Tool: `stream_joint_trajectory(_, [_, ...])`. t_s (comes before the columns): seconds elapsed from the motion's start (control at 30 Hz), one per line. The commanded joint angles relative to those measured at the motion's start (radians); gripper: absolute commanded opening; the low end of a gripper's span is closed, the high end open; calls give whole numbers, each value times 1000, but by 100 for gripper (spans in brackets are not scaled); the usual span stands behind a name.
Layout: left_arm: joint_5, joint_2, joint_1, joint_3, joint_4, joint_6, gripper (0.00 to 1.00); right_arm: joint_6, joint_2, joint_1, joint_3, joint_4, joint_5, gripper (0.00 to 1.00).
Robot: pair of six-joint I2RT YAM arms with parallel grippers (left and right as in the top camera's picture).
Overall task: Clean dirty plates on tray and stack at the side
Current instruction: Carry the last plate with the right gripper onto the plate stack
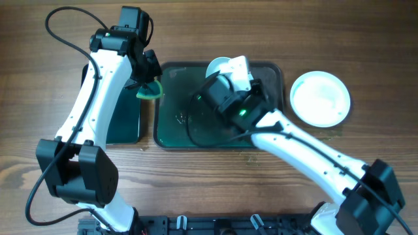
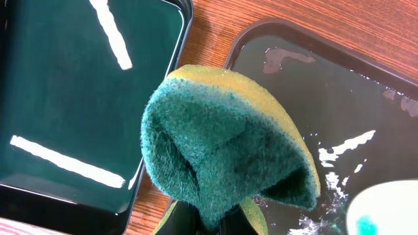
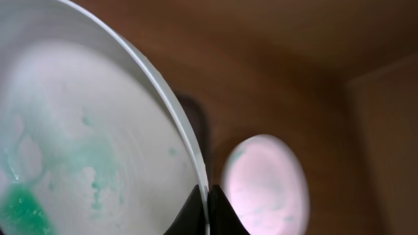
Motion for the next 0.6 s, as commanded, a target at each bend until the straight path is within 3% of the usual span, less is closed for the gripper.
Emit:
stream_joint_trajectory(0.0, [13, -2, 7, 4, 2, 2, 4, -71, -16, 76, 6, 3, 370, 4])
stream_joint_trajectory(0.17, [12, -2, 7, 4, 2, 2, 4, -122, -16, 116, 6, 21, 549, 4])
stream_joint_trajectory(0.33, [13, -2, 7, 4, 2, 2, 4, -132, -16, 115, 6, 70, 558, 4])
stream_joint_trajectory(0.43, [13, -2, 7, 4, 2, 2, 4, -134, -16, 103, 4, 52, 264, 4])
stream_joint_trajectory(0.57, [12, -2, 7, 4, 2, 2, 4, -23, -15, -55, 3, 24, -523, 4])
